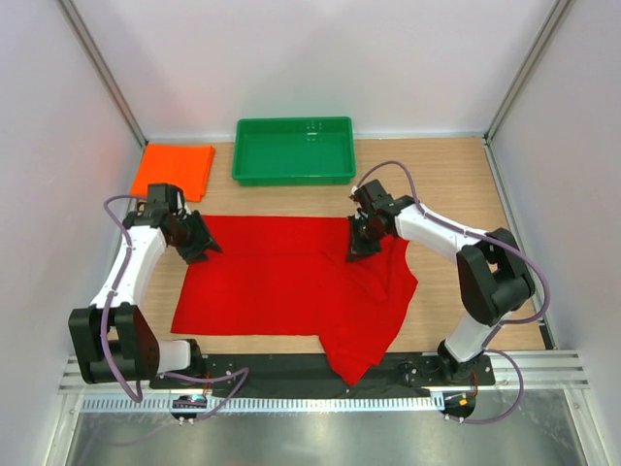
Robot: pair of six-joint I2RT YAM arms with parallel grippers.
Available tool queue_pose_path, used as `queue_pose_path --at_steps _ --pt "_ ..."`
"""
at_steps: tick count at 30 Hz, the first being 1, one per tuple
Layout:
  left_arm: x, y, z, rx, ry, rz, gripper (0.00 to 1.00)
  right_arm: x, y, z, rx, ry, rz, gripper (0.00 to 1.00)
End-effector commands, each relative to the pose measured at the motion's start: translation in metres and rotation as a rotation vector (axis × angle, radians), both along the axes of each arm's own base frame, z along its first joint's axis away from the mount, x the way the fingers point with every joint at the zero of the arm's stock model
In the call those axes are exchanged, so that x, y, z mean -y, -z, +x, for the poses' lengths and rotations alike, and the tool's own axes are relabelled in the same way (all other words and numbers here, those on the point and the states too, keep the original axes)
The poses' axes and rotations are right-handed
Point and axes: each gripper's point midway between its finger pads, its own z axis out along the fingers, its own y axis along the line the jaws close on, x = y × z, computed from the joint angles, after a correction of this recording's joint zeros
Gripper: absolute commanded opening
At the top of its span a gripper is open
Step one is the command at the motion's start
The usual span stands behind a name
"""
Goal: Fold and stack the t-shirts
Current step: Fold the tshirt
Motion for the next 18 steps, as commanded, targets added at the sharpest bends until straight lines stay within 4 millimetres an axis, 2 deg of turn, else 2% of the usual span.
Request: queue_pose_path --at_steps 1,9,15,18 --pt "-0.001 -0.01 0.012 0.048 0.013 0.01 0.43 -0.015 -0.009 -0.016 -0.022 0.032 0.055 0.03" --pt "0.0 -0.008 0.011 0.04 0.015 0.002 0.43 -0.042 0.0 -0.052 -0.06 -0.012 0.076 0.03" --pt "0.001 -0.005 0.011 0.038 0.018 -0.001 0.43 -0.068 0.001 -0.066 -0.083 -0.026 0.139 0.03" --pt "0.001 -0.005 0.011 0.036 0.015 -0.003 0.43 -0.073 0.005 -0.073 -0.108 -0.018 0.16 0.03"
